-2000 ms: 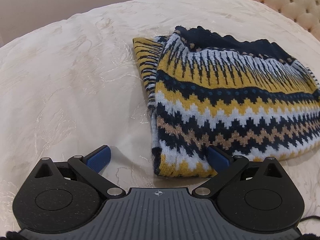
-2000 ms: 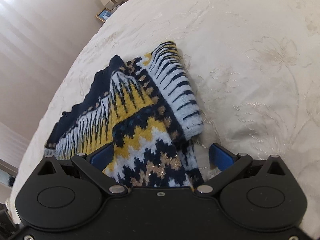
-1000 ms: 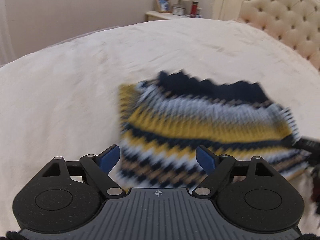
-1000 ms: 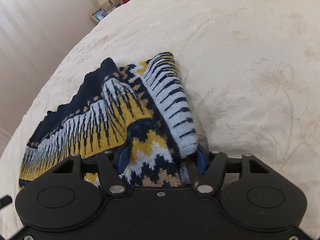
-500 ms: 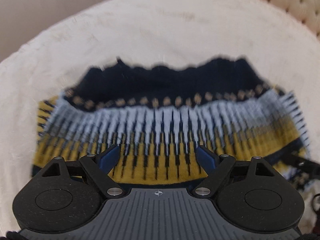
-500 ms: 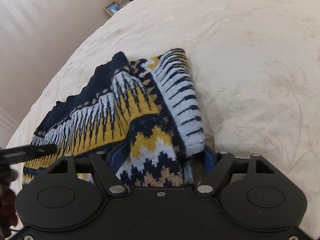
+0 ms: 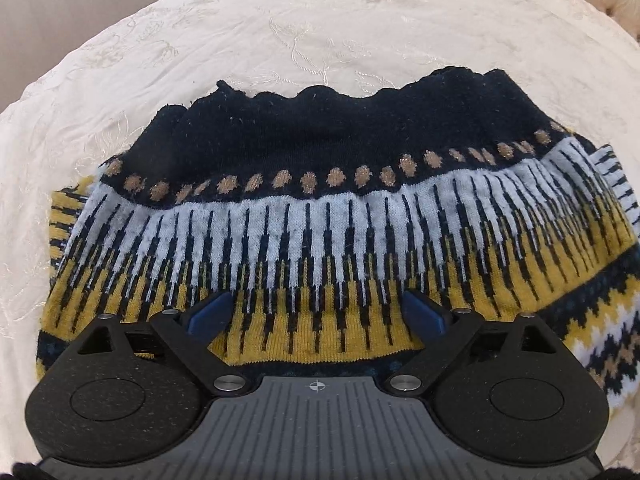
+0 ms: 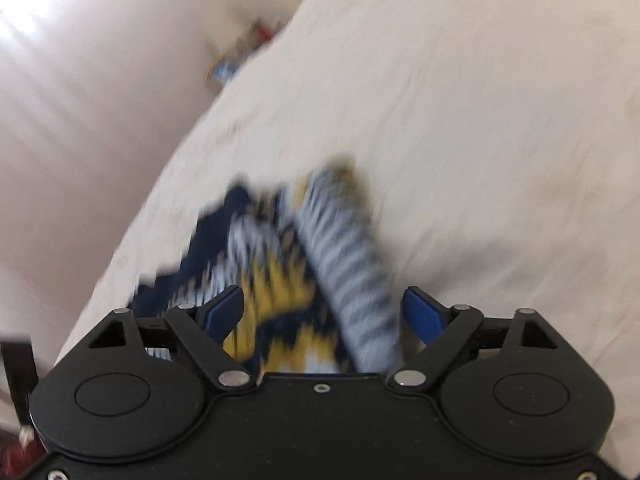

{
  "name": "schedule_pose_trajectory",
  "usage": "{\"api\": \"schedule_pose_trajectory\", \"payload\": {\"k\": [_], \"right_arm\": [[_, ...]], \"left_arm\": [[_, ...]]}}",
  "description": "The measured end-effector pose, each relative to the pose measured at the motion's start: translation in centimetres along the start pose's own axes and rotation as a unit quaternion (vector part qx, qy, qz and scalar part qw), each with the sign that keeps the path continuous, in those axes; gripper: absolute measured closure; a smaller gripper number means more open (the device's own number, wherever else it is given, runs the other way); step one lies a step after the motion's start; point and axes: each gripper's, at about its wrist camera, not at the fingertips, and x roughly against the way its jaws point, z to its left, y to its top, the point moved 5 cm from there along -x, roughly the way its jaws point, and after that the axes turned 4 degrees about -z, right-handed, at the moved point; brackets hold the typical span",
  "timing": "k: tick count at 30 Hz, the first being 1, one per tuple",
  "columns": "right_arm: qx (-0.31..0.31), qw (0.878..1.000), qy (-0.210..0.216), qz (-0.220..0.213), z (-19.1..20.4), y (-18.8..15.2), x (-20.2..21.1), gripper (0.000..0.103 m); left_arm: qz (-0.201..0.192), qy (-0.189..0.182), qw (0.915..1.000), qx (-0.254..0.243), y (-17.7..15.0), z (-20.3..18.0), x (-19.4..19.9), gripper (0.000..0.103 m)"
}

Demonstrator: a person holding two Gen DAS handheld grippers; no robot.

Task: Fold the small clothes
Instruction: 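Tuck the held sleeve end against the bundle and open the right gripper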

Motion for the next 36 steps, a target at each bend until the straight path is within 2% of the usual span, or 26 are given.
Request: {"api": "schedule_pose_trajectory", "payload": {"k": [1, 2, 3, 4, 7, 12, 14, 18, 24, 25, 26, 27, 30, 32, 34, 36], "right_arm": [[0.015, 1.0, 0.0, -0.017, 0.3, 0.5, 0.6, 0.037], [0.038, 0.999, 0.003, -0.024, 0.7, 0.8, 0.9, 0.061], [0.063, 0.998, 0.006, -0.024, 1.3, 0.9, 1.0, 0.079], [0.084, 0.996, 0.006, -0.023, 1.8, 0.9, 0.9, 0.089], [0.116, 0.993, 0.007, -0.015, 3.2, 0.1, -0.1, 0.086], [0.11, 0.994, 0.015, 0.022, 3.2, -1.8, -2.2, 0.082], [0.095, 0.995, 0.026, 0.028, 2.7, -2.4, -2.8, 0.063], [0.071, 0.996, 0.042, 0.023, 2.5, -2.3, -2.6, 0.056], [0.091, 0.995, 0.041, 0.03, 3.2, -2.6, -2.6, 0.051], [0.102, 0.994, 0.038, 0.03, 3.6, -2.8, -2.8, 0.059], [0.116, 0.992, 0.034, 0.032, 3.9, -2.9, -2.9, 0.085], [0.137, 0.99, 0.023, 0.031, 4.4, -3.0, -2.8, 0.093], [0.22, 0.975, 0.024, 0.004, 6.8, -3.1, -1.9, 0.093], [0.263, 0.964, -0.009, -0.029, 7.6, -2.5, -1.2, 0.093], [0.262, 0.962, -0.059, -0.04, 6.5, -1.5, -1.0, 0.095], [0.237, 0.966, -0.102, -0.028, 4.1, -1.0, -1.2, 0.099]], "left_arm": [[-0.002, 0.001, 1.0, 0.0, 0.0, 0.2, 0.0, 0.008], [-0.004, 0.002, 1.0, -0.001, 0.1, 0.3, 0.0, 0.008], [-0.007, 0.004, 1.0, -0.002, 0.0, 0.4, 0.1, 0.008], [-0.009, 0.005, 0.9999, -0.003, 0.0, 0.3, 0.3, 0.008], [-0.01, 0.003, 0.9999, -0.002, 0.0, 0.1, 0.1, 0.008], [-0.013, 0.004, 0.9999, -0.004, -0.2, -0.2, 0.0, 0.008], [-0.013, 0.003, 0.9999, -0.004, 0.0, -0.3, 0.1, 0.008], [-0.016, -0.001, 0.9999, -0.004, -0.1, -0.2, 0.2, 0.008], [-0.017, -0.003, 0.9998, -0.003, -0.2, 0.0, 0.2, 0.008], [-0.017, -0.002, 0.9998, -0.003, -0.2, 0.0, 0.2, 0.008], [-0.017, -0.002, 0.9998, -0.003, -0.2, 0.0, 0.2, 0.008], [-0.017, -0.002, 0.9998, -0.003, -0.2, 0.0, 0.2, 0.008], [-0.017, -0.003, 0.9999, -0.003, -0.2, 0.0, 0.3, 0.008], [-0.017, -0.004, 0.9998, -0.003, -0.2, 0.0, 0.3, 0.008], [-0.017, -0.005, 0.9998, -0.002, -0.2, 0.1, 0.3, 0.008], [-0.017, -0.003, 0.9998, -0.002, -0.2, 0.1, 0.3, 0.008]]}}
